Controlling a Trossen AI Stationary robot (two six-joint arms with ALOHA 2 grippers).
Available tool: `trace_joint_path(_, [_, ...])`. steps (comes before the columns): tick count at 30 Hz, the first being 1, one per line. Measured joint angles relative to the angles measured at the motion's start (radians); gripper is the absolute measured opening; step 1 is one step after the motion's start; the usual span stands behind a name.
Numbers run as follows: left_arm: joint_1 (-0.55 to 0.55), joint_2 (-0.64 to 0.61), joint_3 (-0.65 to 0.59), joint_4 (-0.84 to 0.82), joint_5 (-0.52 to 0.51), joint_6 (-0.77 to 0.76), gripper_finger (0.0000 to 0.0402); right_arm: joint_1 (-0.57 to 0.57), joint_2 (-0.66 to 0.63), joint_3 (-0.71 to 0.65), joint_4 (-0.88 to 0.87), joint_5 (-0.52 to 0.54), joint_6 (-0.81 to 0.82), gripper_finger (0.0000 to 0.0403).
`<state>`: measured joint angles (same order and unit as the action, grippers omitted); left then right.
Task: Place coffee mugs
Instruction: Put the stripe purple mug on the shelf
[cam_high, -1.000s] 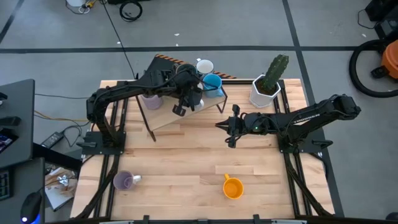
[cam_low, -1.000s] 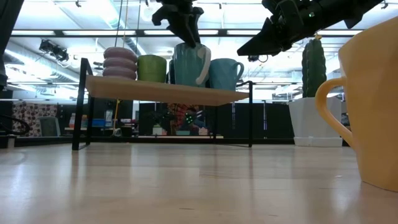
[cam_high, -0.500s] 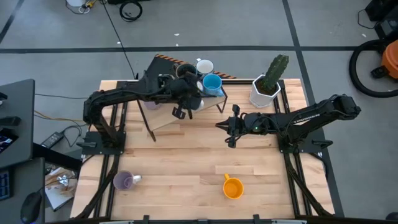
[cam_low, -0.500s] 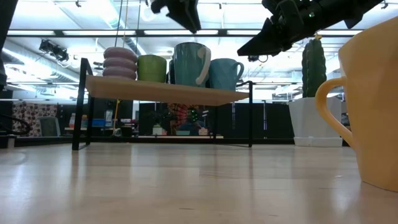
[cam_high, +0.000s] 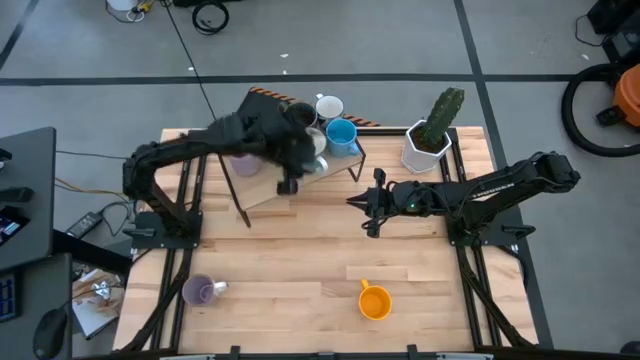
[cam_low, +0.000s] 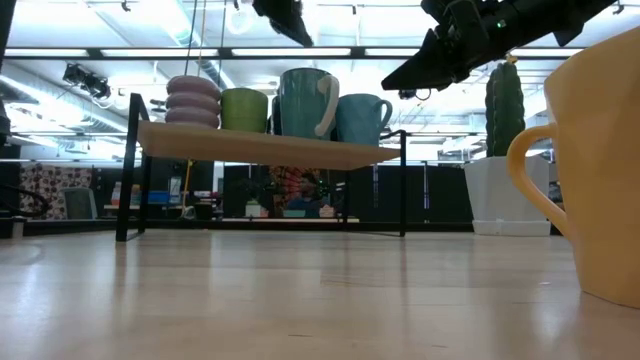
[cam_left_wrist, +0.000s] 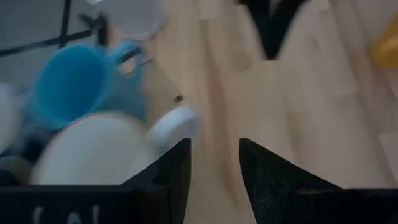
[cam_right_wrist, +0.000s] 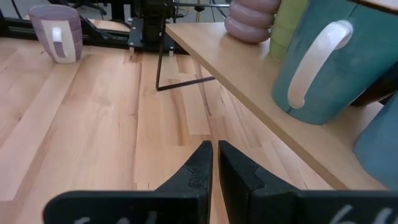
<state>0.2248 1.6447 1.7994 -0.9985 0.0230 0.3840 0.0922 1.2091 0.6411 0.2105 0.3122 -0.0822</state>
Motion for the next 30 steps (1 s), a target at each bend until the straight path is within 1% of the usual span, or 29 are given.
trace_joint_path(4, [-0.090,-0.015,-0.101,0.099,-0.053,0.001,0.0142,0.009,0.000,0.000,0.001,0.000,0.036,0.0030])
trace_joint_path(9, [-0.175,-0.103,-0.231,0.214,-0.073,-0.038,0.0142,0.023,0.000,0.000,0.005,0.004,0.052,0.0030])
trace_joint_path(12, [-0.220,-0.165,-0.339,0.261,-0.073,-0.096,0.0142,0.024,0.000,0.000,0.006,0.005,0.054,0.0030])
trace_joint_path(15, [-0.271,-0.226,-0.473,0.326,-0.074,-0.164,0.0142,0.024,0.000,0.018,-0.020,0.005,0.063,0.0030])
trace_joint_path(17, [-0.309,-0.256,-0.560,0.379,-0.074,-0.207,0.0142,0.024,0.000,0.049,-0.068,0.007,0.072,0.0030])
trace_joint_path(19, [-0.354,-0.280,-0.640,0.372,-0.070,-0.251,0.0142,0.024,0.000,0.079,-0.133,0.008,0.072,0.0030])
trace_joint_path(21, [-0.409,-0.291,-0.713,0.382,-0.041,-0.302,0.0142,0.025,0.000,0.103,-0.166,0.011,0.063,0.0030])
trace_joint_path(22, [-0.435,-0.293,-0.747,0.377,-0.006,-0.330,0.0142,0.024,0.000,0.109,-0.164,0.016,0.053,0.0030])
trace_joint_path(26, [-0.551,-0.293,-0.833,0.393,0.198,-0.483,0.0142,0.021,0.000,0.109,-0.145,0.056,0.004,0.0030])
trace_joint_path(28, [-0.607,-0.289,-0.849,0.424,0.223,-0.562,0.0142,0.012,0.000,0.109,-0.138,0.077,-0.021,0.0030])
trace_joint_path(30, [-0.655,-0.288,-0.852,0.446,0.189,-0.629,0.0142,-0.002,0.000,0.108,-0.126,0.087,-0.051,0.0030])
